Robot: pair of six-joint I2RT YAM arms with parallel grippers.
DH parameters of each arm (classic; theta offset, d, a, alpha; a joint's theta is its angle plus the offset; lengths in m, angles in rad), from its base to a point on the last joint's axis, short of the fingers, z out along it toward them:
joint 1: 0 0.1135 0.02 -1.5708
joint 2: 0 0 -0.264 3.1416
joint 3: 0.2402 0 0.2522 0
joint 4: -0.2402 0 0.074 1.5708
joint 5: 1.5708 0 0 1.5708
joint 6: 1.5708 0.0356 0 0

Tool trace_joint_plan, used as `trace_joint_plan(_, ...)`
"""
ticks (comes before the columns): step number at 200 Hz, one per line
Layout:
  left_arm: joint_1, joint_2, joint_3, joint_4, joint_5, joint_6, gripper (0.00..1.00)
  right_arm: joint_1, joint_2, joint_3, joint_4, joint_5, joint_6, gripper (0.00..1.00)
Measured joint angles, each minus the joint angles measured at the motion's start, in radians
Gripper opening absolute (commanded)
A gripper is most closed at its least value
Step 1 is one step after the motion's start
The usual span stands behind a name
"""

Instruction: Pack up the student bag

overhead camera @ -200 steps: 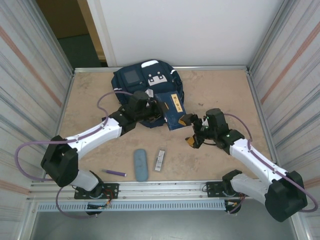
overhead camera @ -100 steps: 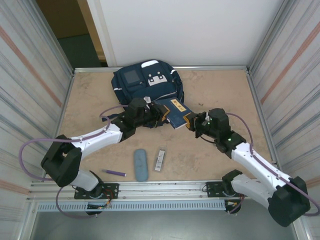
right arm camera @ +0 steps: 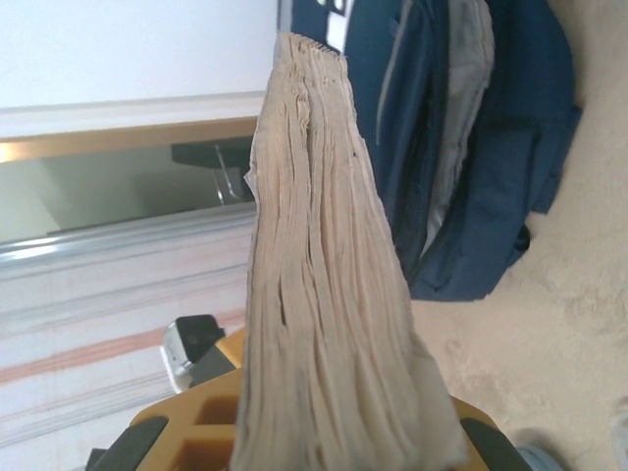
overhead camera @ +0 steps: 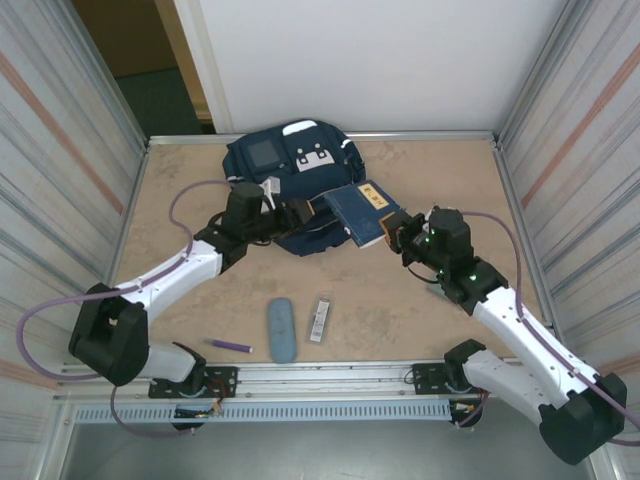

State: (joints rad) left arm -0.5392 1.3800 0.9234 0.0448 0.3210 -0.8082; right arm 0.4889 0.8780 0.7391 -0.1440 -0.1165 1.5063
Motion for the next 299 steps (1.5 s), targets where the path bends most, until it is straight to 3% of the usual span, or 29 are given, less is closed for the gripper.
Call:
trace_joint_plan(31, -0.031, 0.063, 0.159, -0.156, -0.031, 0.449, 0.55, -0.032, -0.026, 0.091, -0.101, 0.021, -0.117, 0.00)
trace_joint_plan(65, -0.036, 0.293, 0.426, -0.327, -0.134, 0.761, 0.59, -0.073, -0.076, 0.115, -0.182, 0.038, -0.198, 0.00)
trace_joint_plan(107, -0.024, 0.516, 0.596, -0.473, -0.205, 0.987, 0.69, -0.120, -0.136, 0.095, -0.264, 0.036, -0.237, 0.00)
trace_joint_plan(126, -0.014, 0.587, 0.639, -0.507, -0.211, 1.055, 0.79, -0.139, -0.157, 0.082, -0.295, 0.016, -0.244, 0.00)
trace_joint_plan(174, 0.010, 0.724, 0.732, -0.555, -0.192, 1.140, 0.78, -0.151, -0.160, 0.082, -0.348, -0.020, -0.275, 0.00)
trace_joint_plan(188, 0.010, 0.753, 0.760, -0.563, -0.203, 1.150, 0.73, -0.151, -0.161, 0.082, -0.359, -0.022, -0.285, 0.00)
trace_joint_plan(201, 0.010, 0.773, 0.784, -0.568, -0.226, 1.152, 0.49, -0.151, -0.162, 0.083, -0.367, -0.022, -0.285, 0.00)
trace_joint_plan(222, 0.006, 0.802, 0.829, -0.597, -0.272, 1.151, 0.20, -0.151, -0.162, 0.083, -0.381, -0.023, -0.285, 0.00)
trace_joint_plan(237, -0.006, 0.804, 0.854, -0.617, -0.322, 1.143, 0.13, -0.151, -0.156, 0.083, -0.397, -0.024, -0.285, 0.00)
trace_joint_plan(247, -0.009, 0.792, 0.861, -0.620, -0.335, 1.131, 0.00, -0.151, -0.150, 0.083, -0.412, -0.028, -0.287, 0.00)
trace_joint_plan(299, -0.008, 0.608, 0.861, -0.616, -0.389, 1.126, 0.00, -0.158, -0.068, 0.083, -0.432, -0.116, -0.319, 0.00)
